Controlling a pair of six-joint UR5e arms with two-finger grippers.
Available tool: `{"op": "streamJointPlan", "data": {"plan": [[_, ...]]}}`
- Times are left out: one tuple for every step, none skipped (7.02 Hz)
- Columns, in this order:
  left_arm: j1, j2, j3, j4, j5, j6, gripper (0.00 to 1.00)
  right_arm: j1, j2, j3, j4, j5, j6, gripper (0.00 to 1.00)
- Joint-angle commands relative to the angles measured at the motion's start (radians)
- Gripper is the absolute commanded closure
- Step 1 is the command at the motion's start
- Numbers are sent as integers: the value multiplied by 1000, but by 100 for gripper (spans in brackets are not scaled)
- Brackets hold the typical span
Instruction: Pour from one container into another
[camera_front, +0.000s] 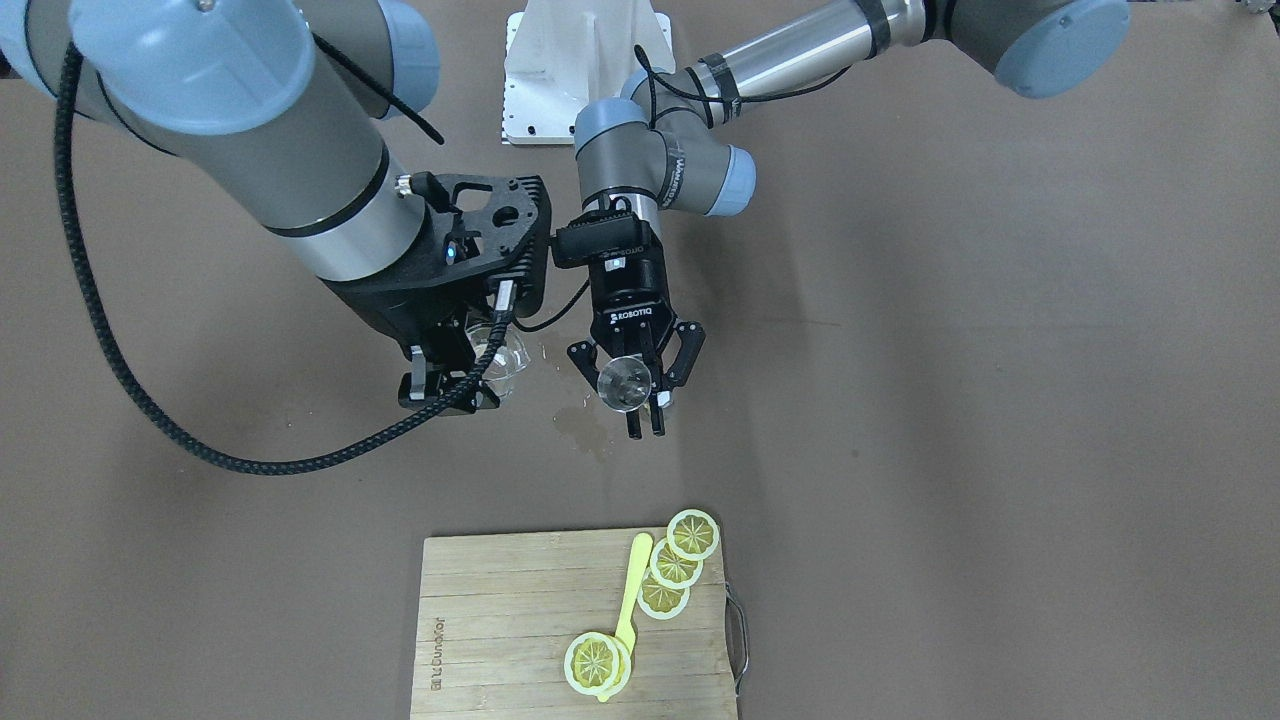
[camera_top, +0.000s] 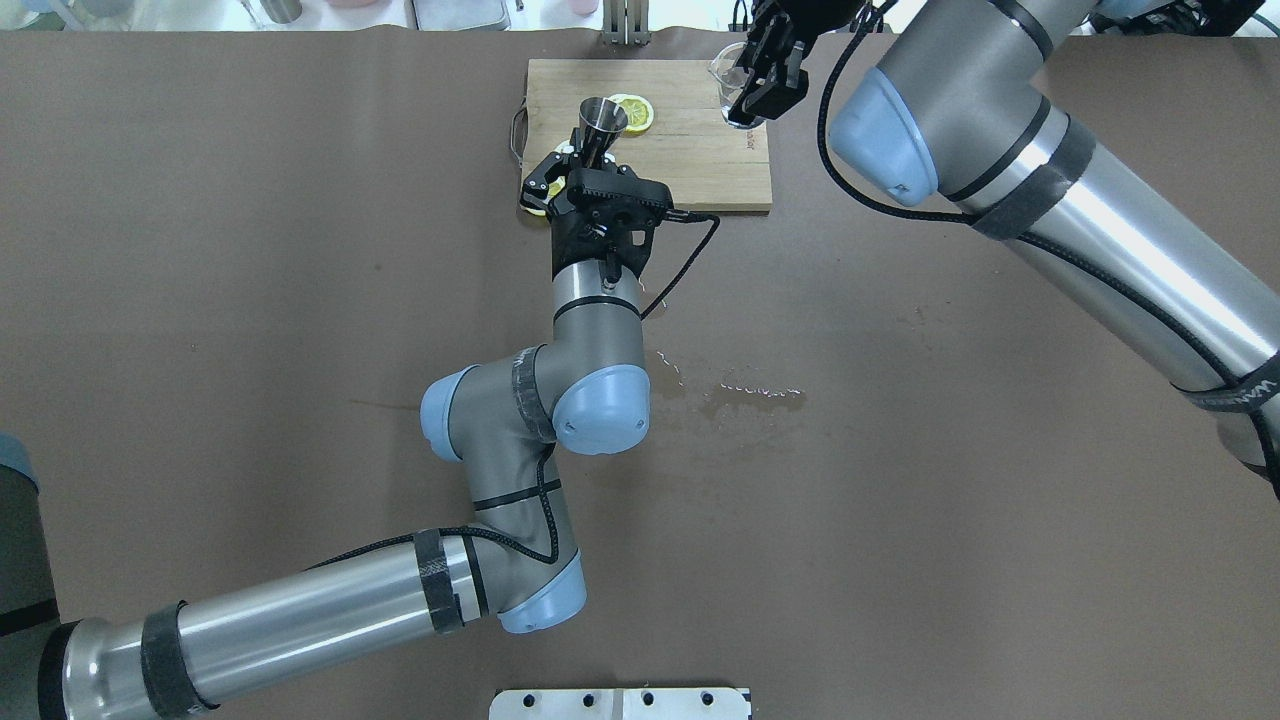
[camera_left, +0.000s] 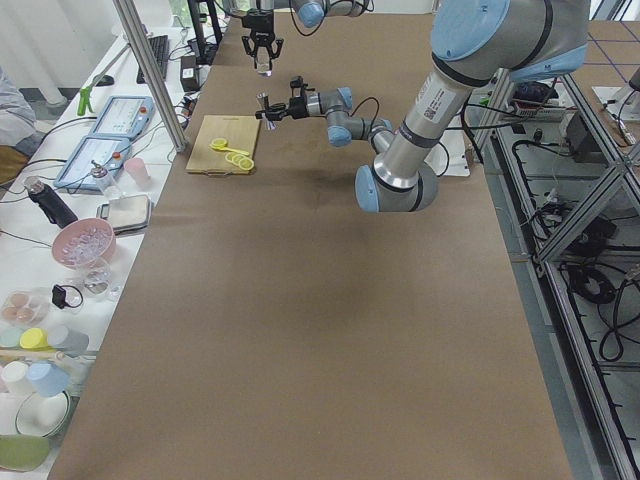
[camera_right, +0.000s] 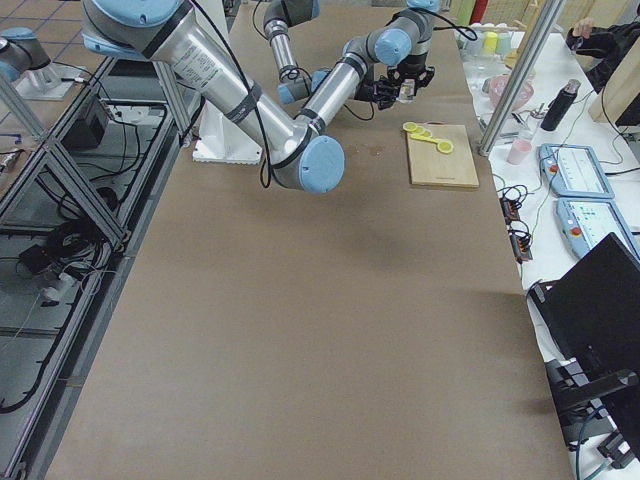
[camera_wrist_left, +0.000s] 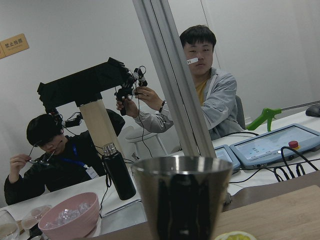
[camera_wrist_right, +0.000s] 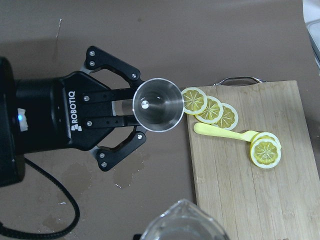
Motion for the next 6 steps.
{"op": "streamJointPlan", "data": {"plan": [[0,17,-4,-18,0,2,100,-24,59,-51,-51,-42,-37,100],[1,17,-7,-21,0,2,100,-44,71,-66,-52,-64,-42,100],[1,19,-7,-23,0,2,100,-58,76,-71,-72,-79,-43,100],[1,19,-6,-23,0,2,100,-63,89,-96,-74,-84,-60,100],[1,19,-6,-23,0,2,100,-69,112,-126,-72,-87,-62,100],[1,19,-6,-23,0,4,100,-78,123,-140,-74,-99,-65,100]]}}
